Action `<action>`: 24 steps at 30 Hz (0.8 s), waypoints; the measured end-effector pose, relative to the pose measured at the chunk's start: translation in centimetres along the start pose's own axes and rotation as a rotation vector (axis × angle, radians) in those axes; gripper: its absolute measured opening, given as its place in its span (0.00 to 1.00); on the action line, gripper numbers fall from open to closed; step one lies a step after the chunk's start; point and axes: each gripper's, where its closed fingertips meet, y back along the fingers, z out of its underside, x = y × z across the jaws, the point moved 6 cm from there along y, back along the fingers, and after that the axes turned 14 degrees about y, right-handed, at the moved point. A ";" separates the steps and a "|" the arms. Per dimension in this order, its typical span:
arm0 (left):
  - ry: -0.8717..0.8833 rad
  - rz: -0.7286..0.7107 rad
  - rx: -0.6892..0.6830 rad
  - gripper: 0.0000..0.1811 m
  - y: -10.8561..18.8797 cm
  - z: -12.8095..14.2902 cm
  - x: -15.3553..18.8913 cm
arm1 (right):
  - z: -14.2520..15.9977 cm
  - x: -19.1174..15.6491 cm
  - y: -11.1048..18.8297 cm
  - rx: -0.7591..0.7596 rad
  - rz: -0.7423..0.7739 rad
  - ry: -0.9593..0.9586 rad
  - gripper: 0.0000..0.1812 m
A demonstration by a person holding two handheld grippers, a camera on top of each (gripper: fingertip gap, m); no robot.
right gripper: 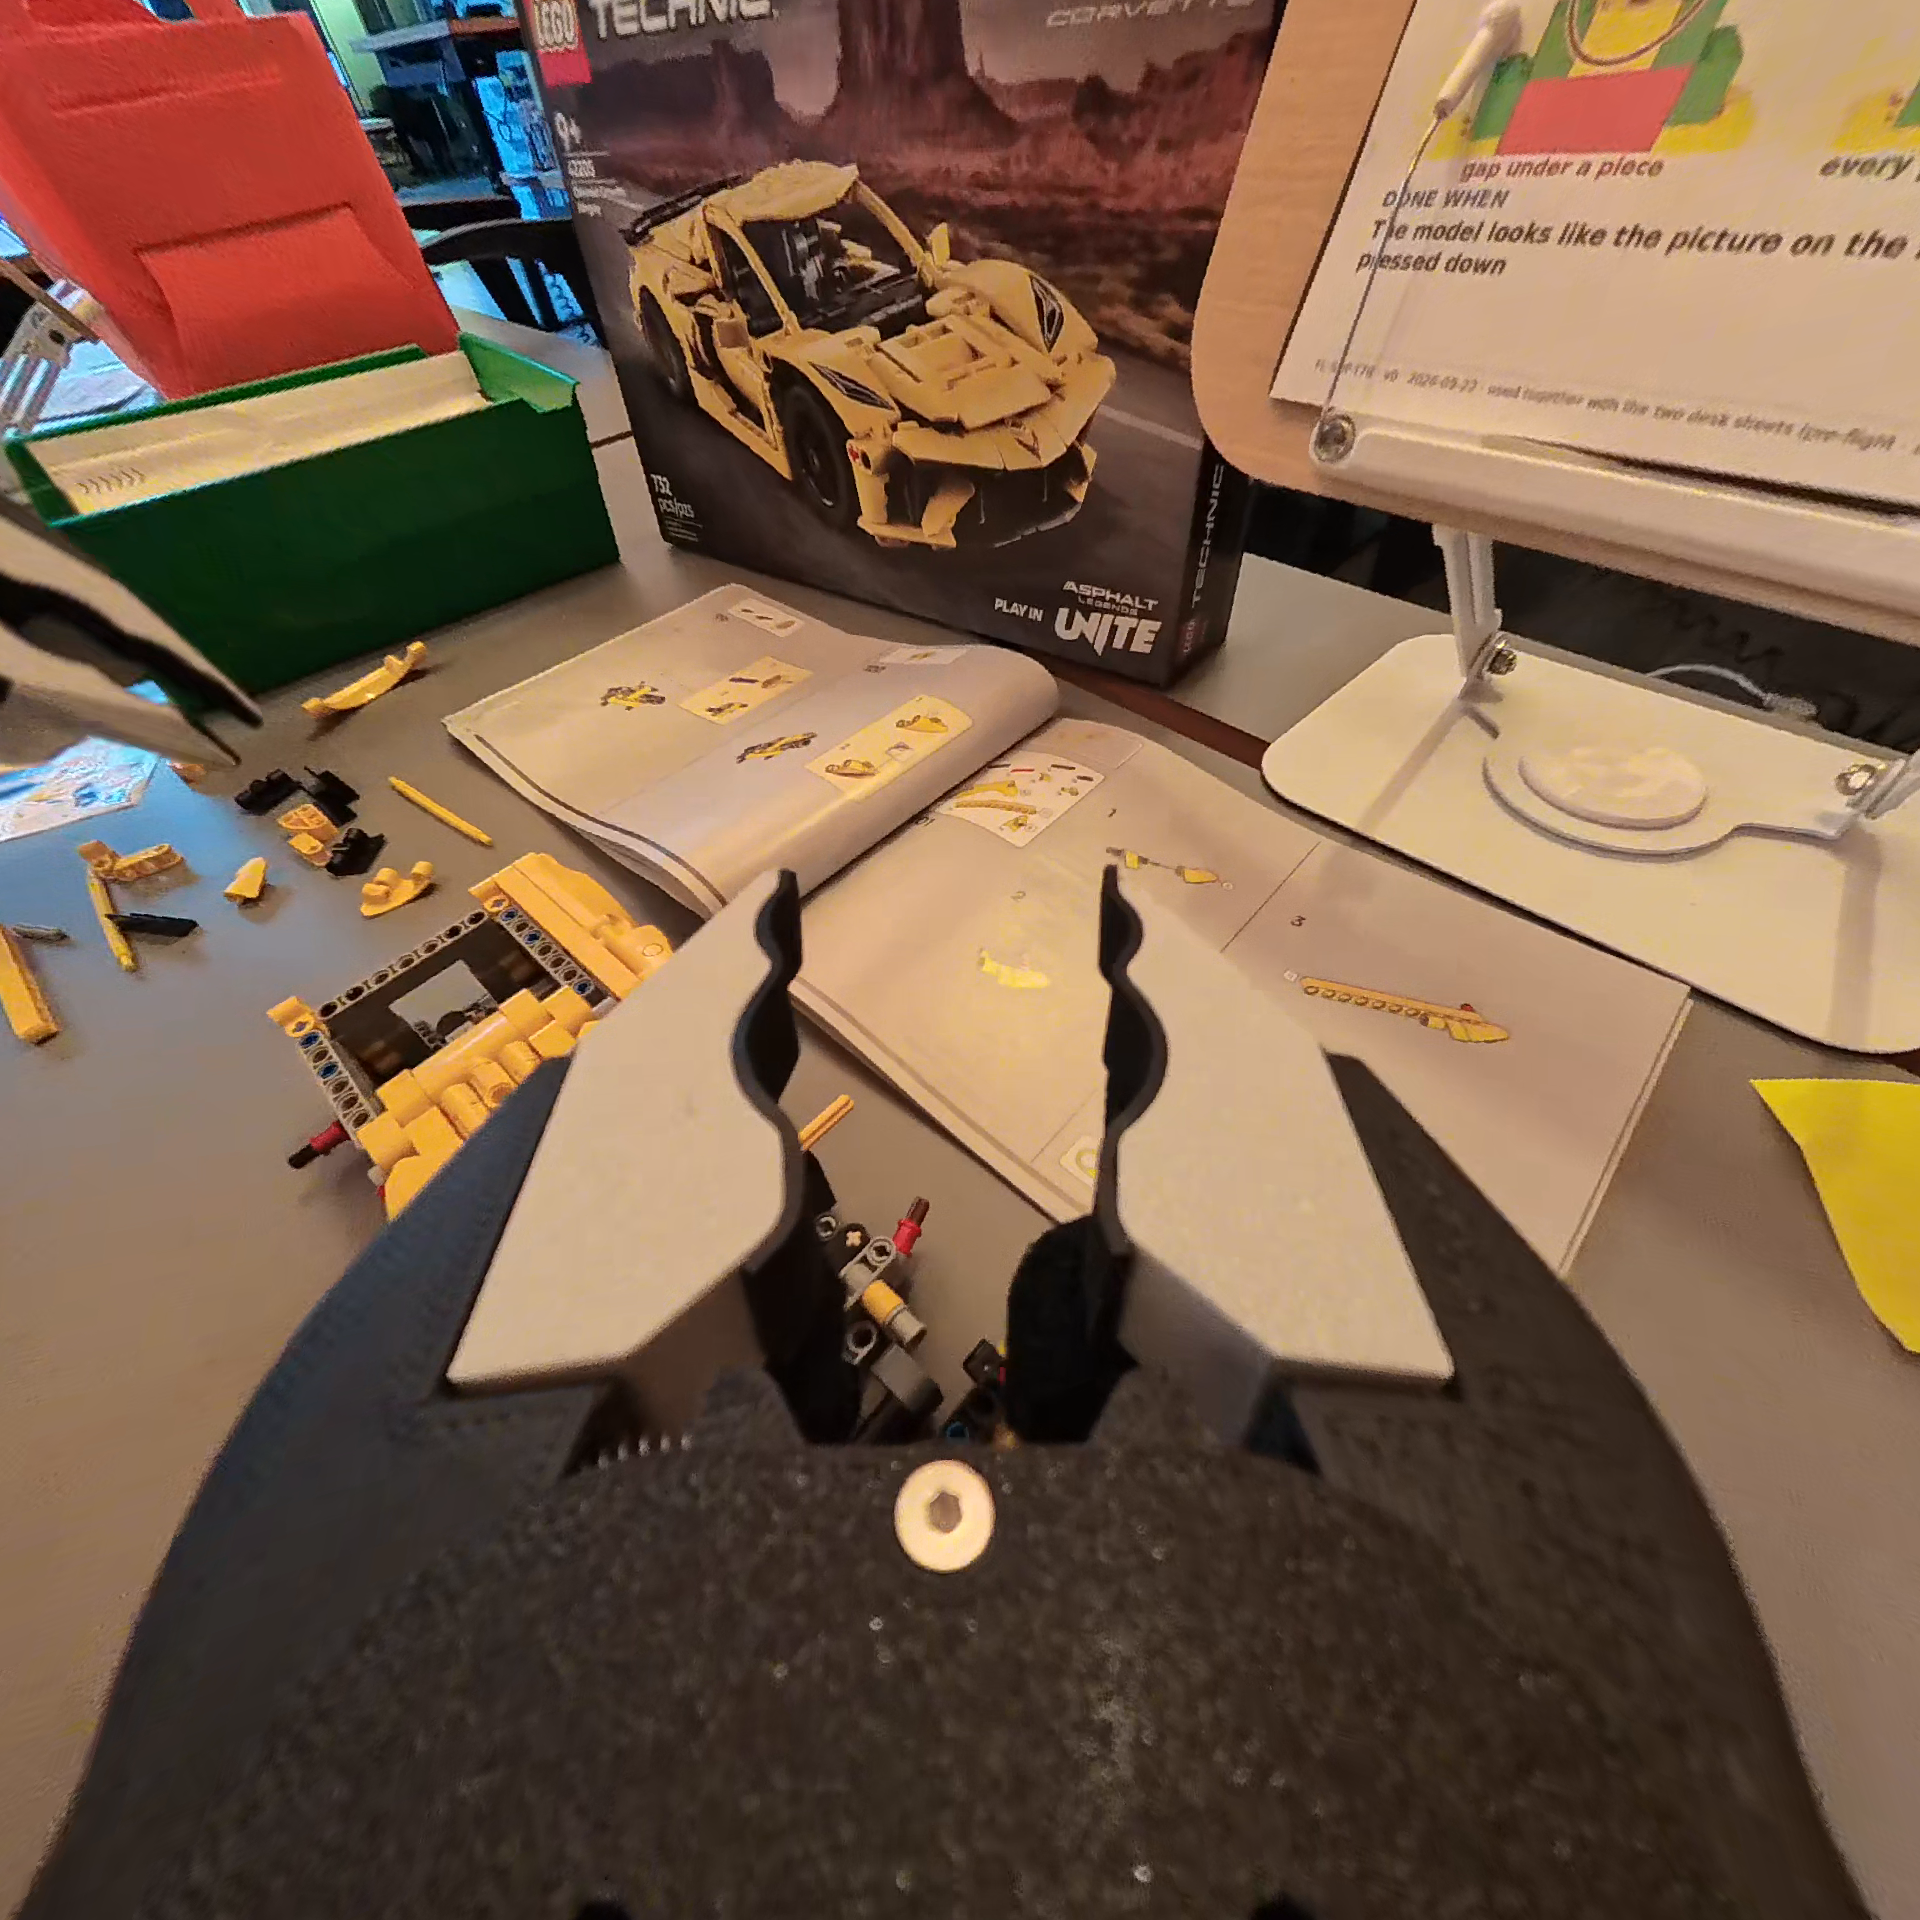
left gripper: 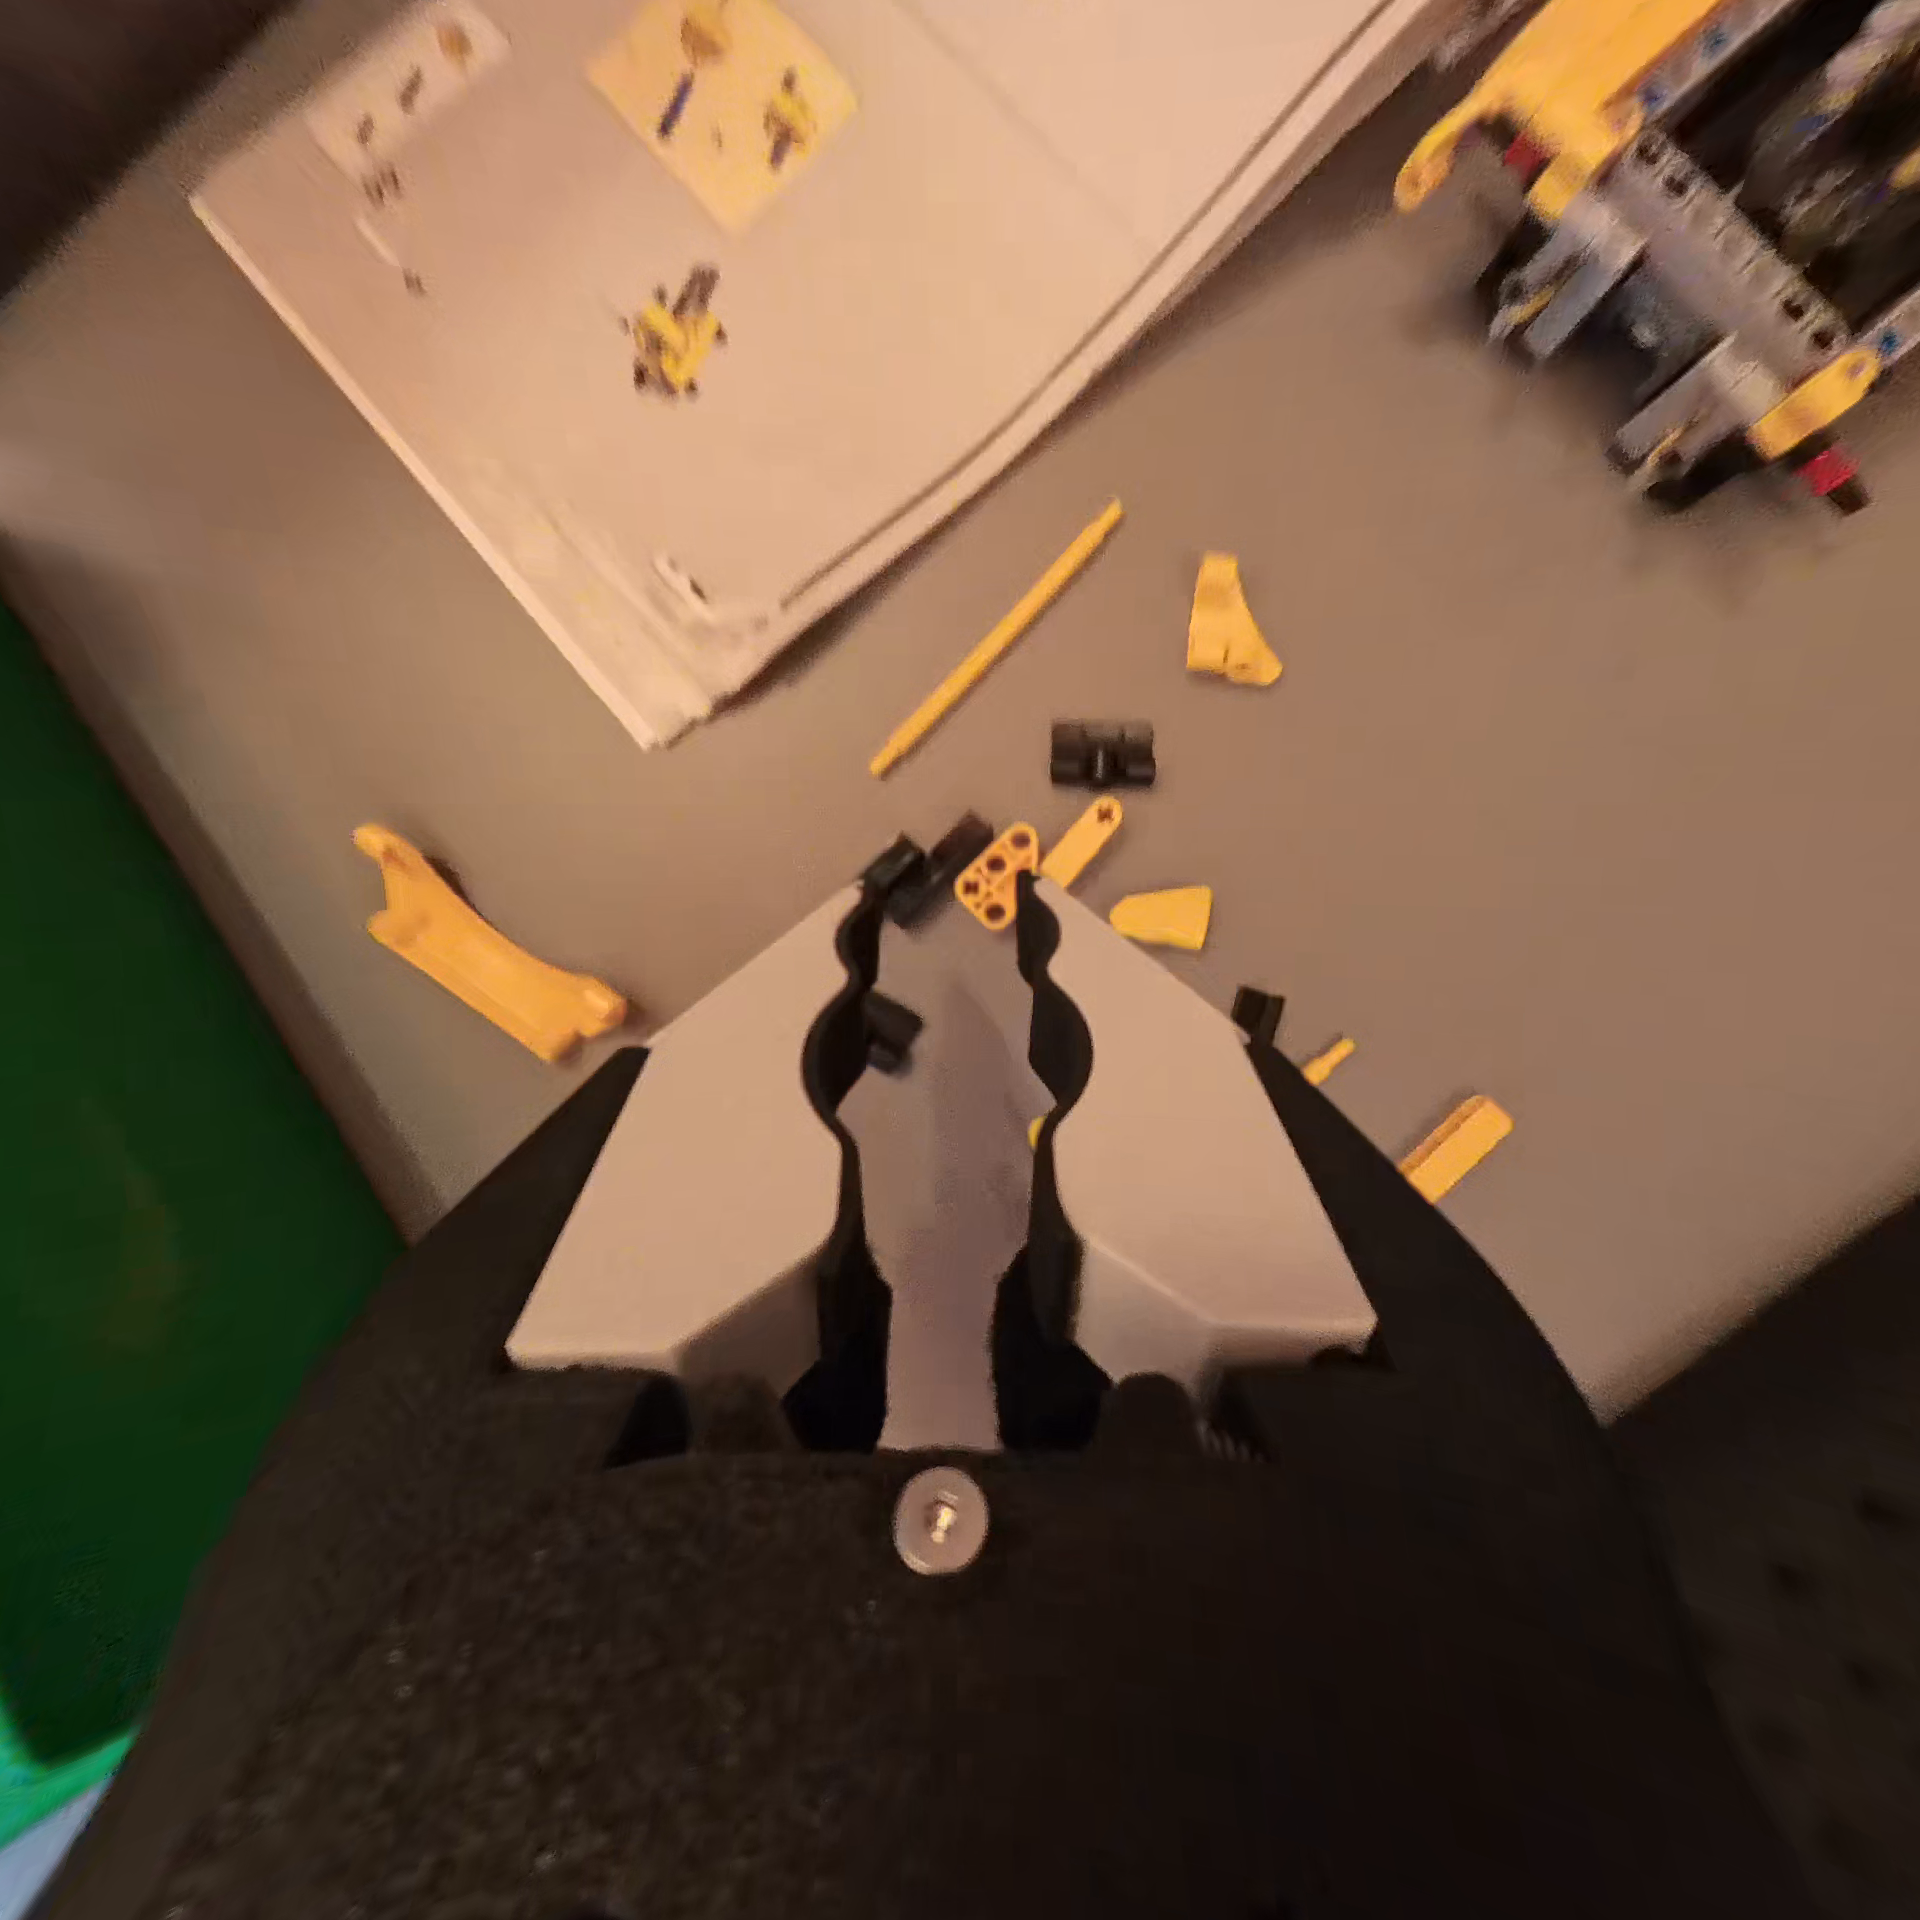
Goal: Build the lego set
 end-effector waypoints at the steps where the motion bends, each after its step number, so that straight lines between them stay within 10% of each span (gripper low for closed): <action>1: 0.013 -0.012 -0.003 0.14 -0.4 0.7 0.0 | -0.1 -0.1 0.1 0.005 0.002 0.009 0.31; 24: 0.067 0.030 0.045 0.14 -3.5 1.8 0.0 | 1.2 -0.2 -0.7 -0.043 -0.047 0.010 0.29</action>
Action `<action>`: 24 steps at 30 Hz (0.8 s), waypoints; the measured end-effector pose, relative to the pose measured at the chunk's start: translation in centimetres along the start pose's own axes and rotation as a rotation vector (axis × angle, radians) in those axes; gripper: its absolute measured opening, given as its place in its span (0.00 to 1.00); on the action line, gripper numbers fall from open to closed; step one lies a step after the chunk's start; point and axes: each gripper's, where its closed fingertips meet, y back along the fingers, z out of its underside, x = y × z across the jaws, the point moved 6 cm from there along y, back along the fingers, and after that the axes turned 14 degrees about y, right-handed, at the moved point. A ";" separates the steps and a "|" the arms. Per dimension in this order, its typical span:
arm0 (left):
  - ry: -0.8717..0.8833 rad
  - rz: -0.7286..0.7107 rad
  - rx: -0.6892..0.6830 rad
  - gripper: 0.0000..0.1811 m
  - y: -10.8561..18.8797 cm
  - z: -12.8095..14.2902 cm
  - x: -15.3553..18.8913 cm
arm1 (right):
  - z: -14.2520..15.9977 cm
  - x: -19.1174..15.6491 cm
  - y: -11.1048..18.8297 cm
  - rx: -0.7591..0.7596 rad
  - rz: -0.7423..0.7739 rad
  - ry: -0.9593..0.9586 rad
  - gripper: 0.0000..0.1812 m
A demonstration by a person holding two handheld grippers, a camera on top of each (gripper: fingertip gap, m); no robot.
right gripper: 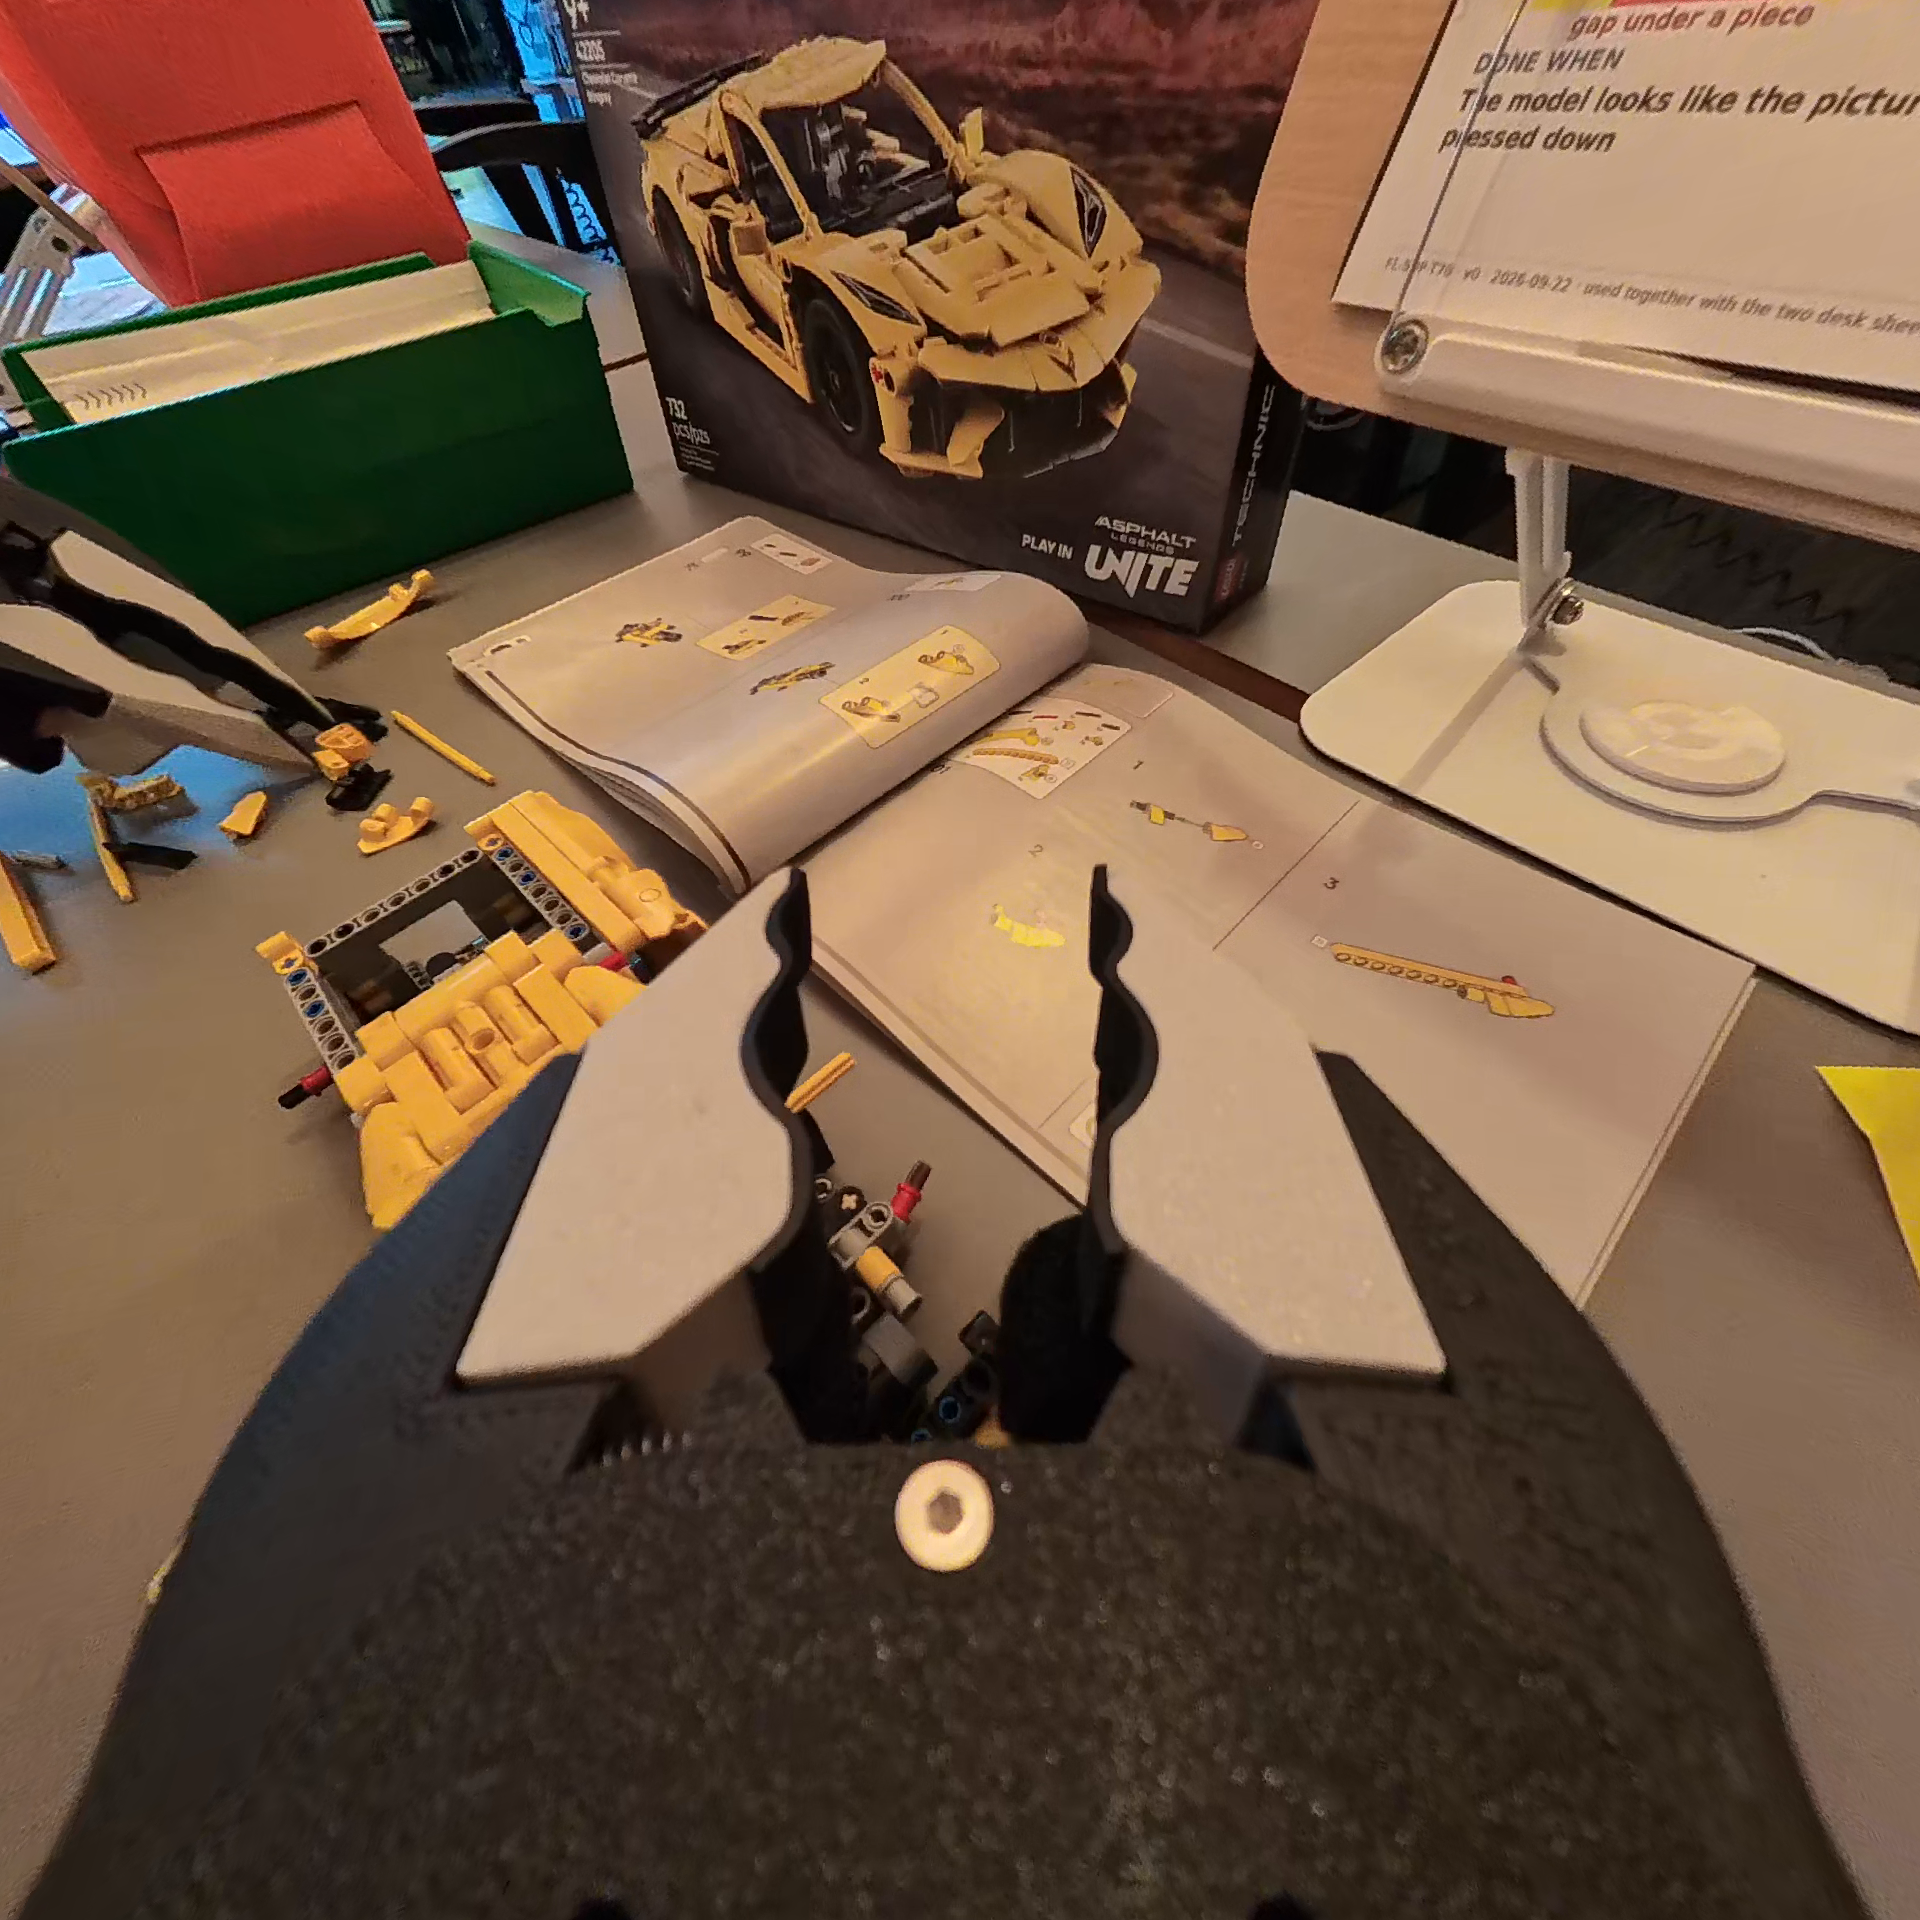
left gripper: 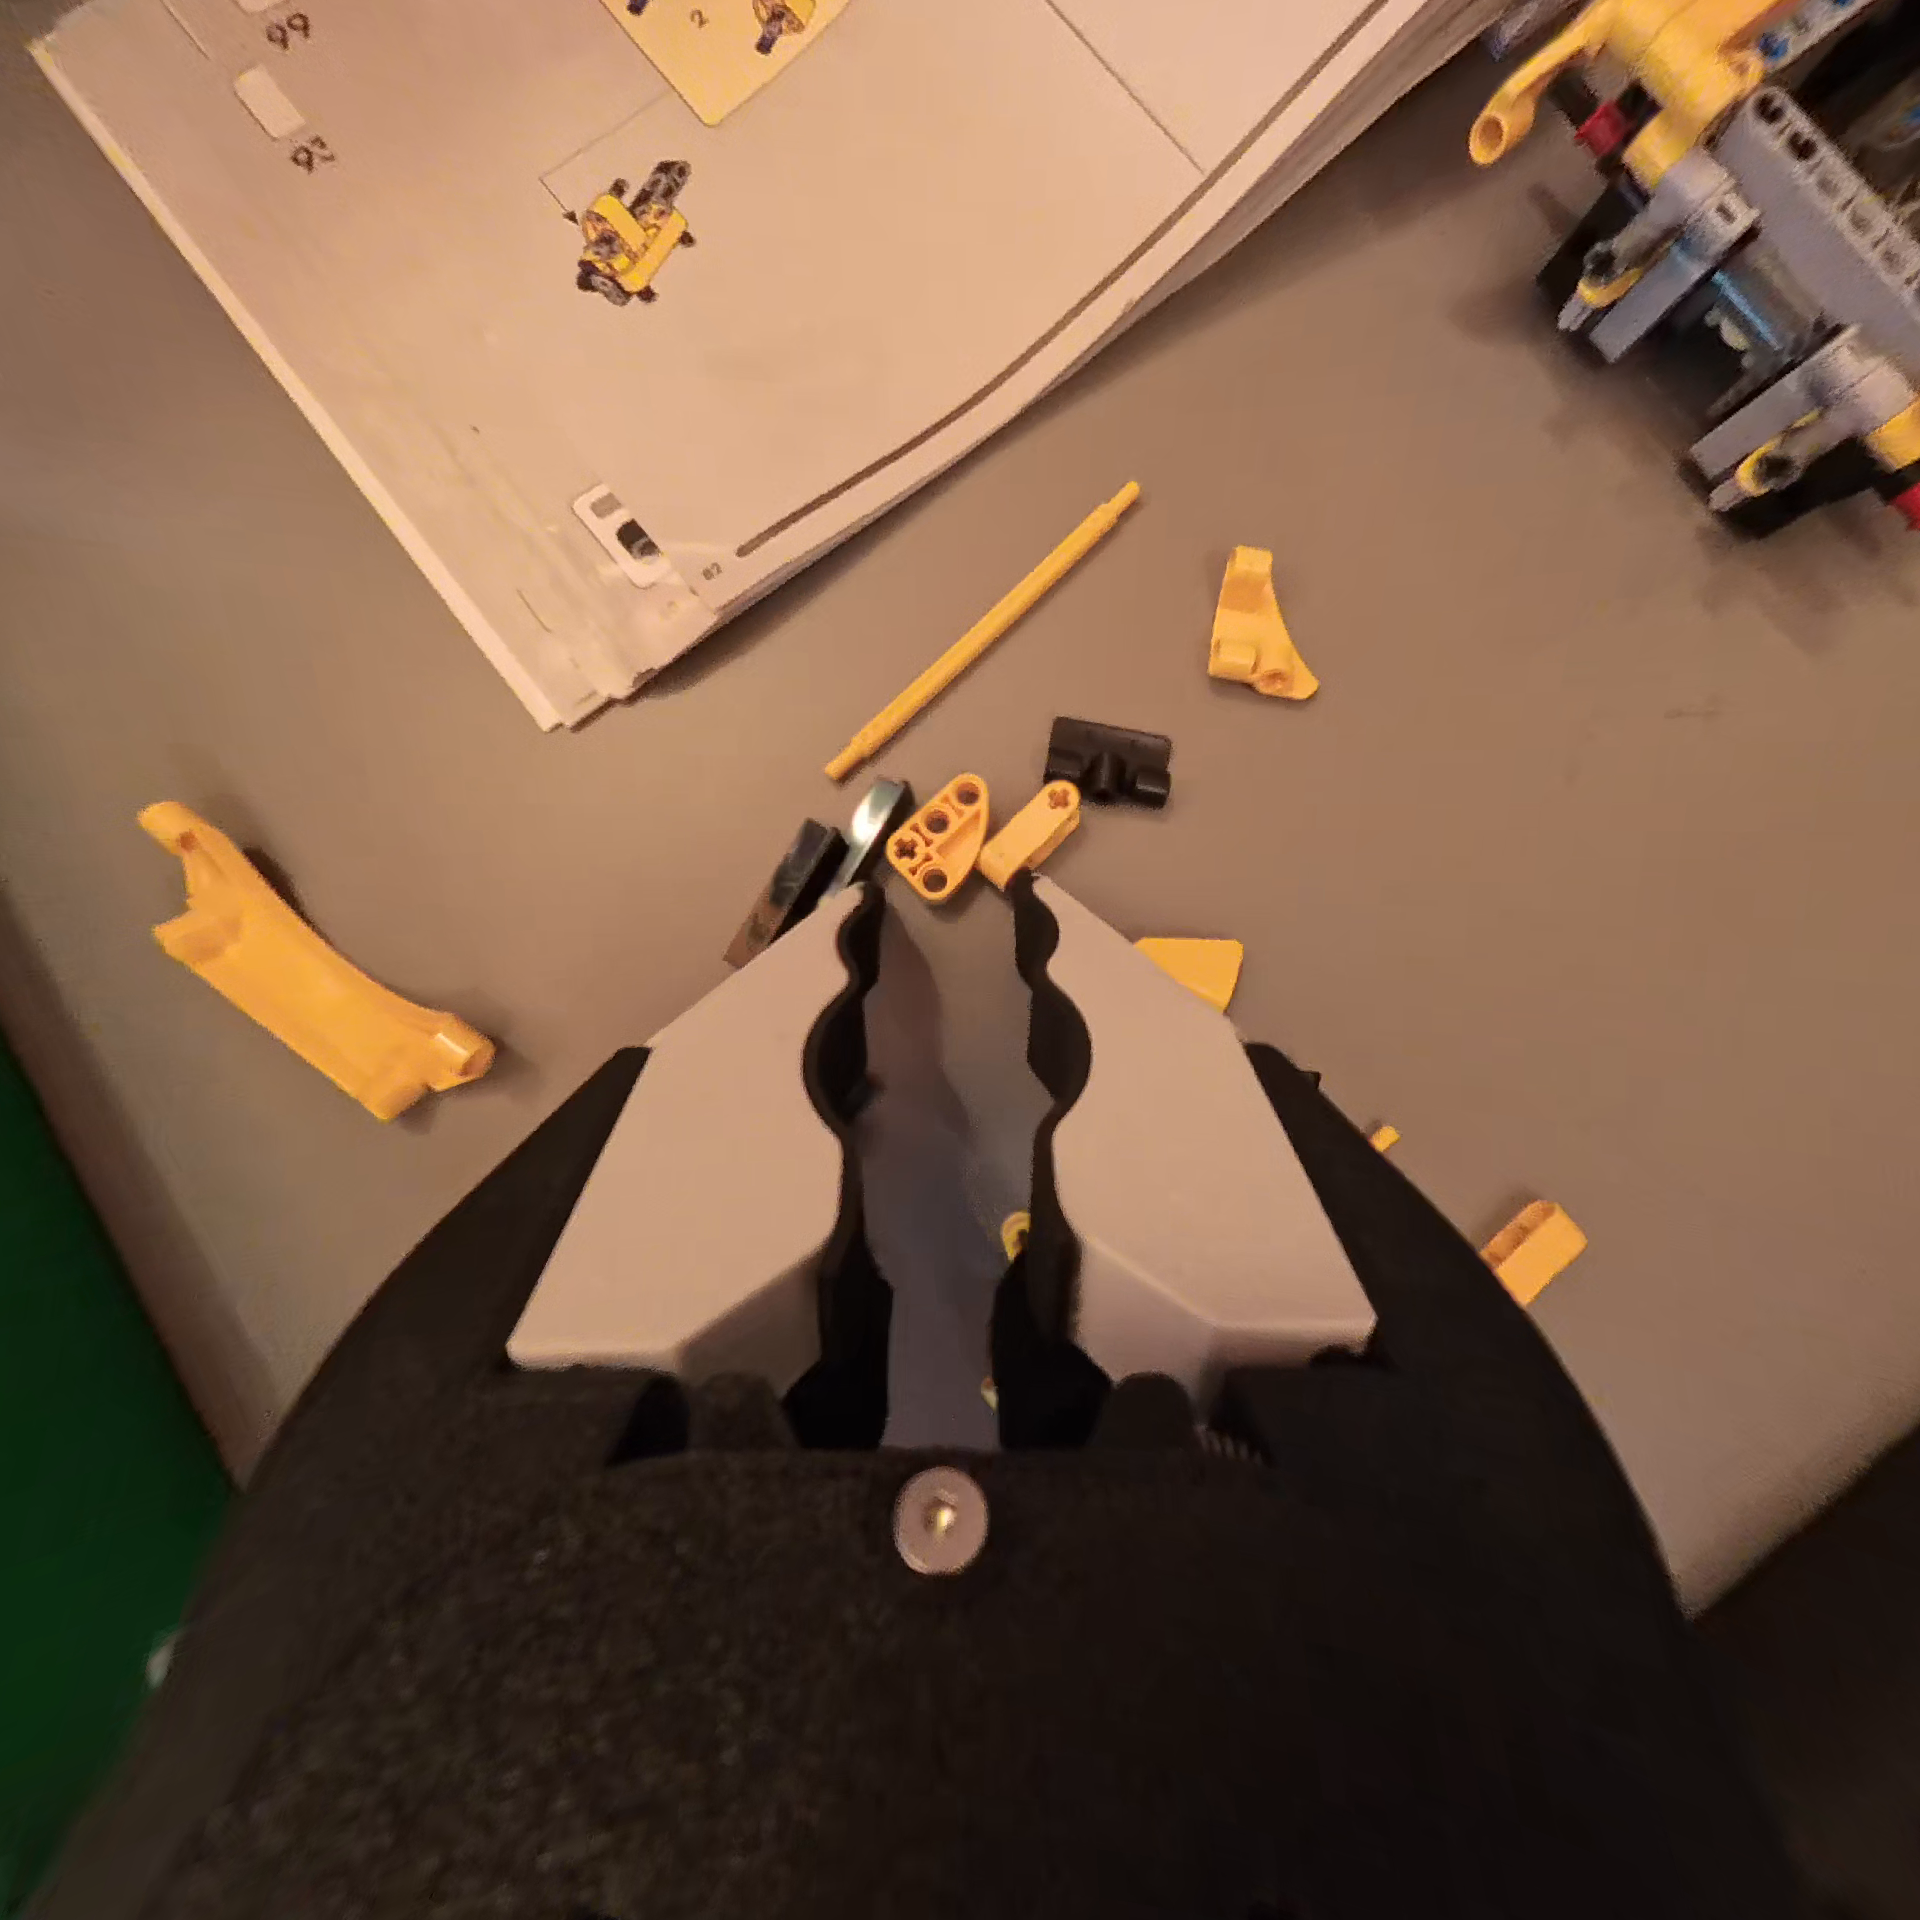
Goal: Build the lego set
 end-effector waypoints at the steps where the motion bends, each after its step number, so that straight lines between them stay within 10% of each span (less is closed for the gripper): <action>1: 0.017 0.025 -0.007 0.14 -0.1 0.0 -0.1 | 0.0 0.0 0.0 0.001 -0.001 0.000 0.29; 24: -0.063 0.113 0.080 0.09 0.9 -1.9 1.2 | 0.2 0.4 0.2 0.002 -0.001 -0.016 0.27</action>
